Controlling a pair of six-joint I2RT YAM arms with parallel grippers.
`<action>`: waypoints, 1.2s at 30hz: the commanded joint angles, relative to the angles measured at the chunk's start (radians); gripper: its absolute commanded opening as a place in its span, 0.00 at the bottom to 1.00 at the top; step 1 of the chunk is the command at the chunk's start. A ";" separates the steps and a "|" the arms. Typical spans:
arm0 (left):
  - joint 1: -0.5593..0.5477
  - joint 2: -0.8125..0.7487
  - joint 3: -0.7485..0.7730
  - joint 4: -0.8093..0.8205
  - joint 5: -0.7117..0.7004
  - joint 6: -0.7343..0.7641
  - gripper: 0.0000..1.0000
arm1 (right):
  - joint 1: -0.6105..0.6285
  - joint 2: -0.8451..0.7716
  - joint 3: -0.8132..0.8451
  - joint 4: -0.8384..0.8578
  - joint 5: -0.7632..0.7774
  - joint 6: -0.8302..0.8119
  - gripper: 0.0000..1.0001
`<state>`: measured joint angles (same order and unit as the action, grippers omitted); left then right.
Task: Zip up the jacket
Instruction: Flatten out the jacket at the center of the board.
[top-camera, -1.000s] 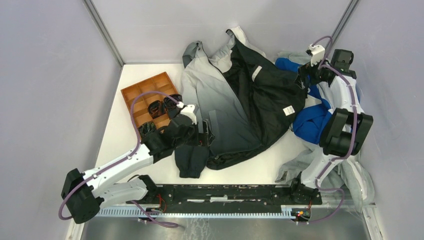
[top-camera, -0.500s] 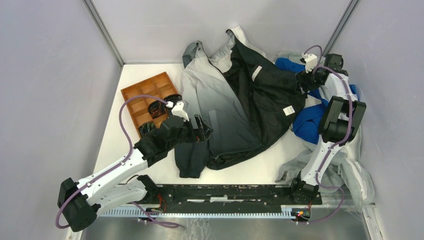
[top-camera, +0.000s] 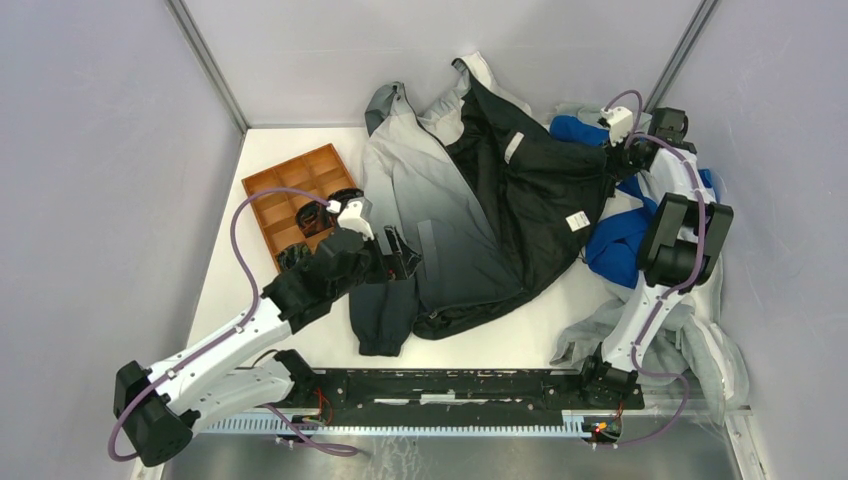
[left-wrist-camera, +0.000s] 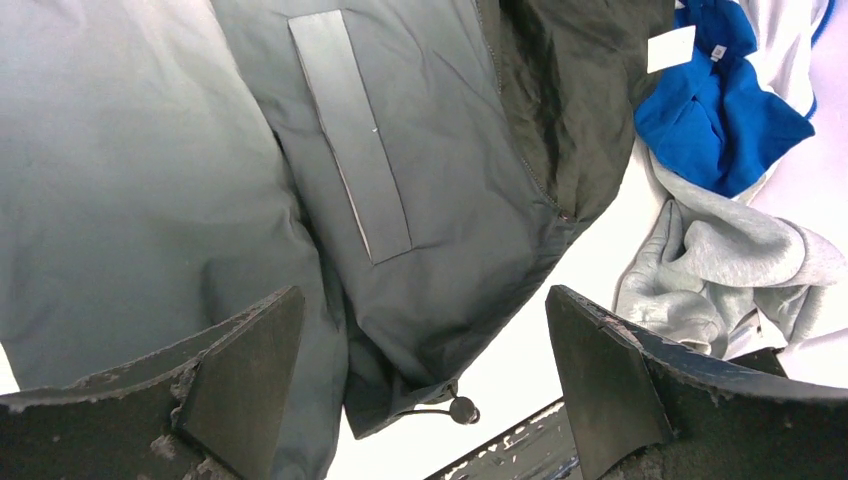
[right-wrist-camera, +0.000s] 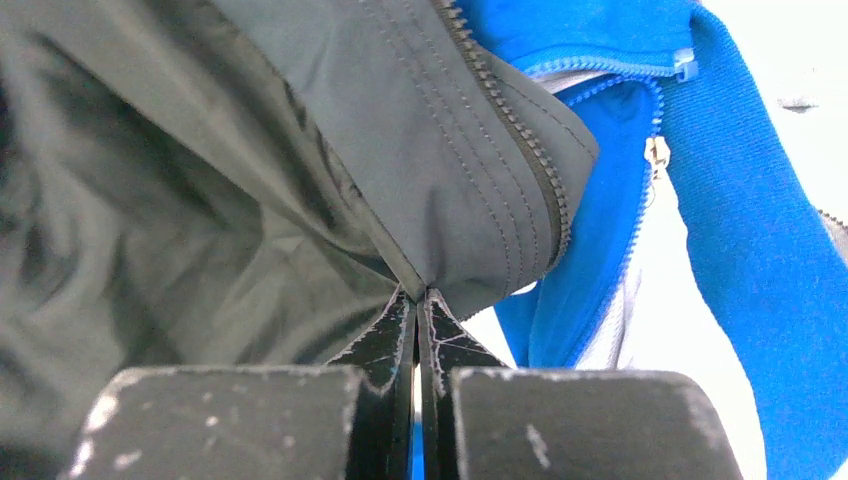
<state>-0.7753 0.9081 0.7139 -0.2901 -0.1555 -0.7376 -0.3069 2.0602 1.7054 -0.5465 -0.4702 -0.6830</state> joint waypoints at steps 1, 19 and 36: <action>0.005 -0.038 0.047 -0.026 -0.053 -0.031 0.96 | -0.002 -0.204 -0.094 0.088 -0.070 -0.057 0.00; 0.020 -0.041 0.065 -0.054 -0.069 0.053 0.95 | 0.567 -0.946 -0.950 -0.269 0.015 -0.676 0.45; 0.021 -0.064 0.040 -0.004 -0.056 0.025 0.95 | 0.541 -0.879 -0.601 -0.531 -0.387 -0.551 0.87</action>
<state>-0.7586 0.8650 0.7517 -0.3412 -0.2077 -0.7212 0.2550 1.1595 1.0485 -1.0470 -0.7338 -1.2953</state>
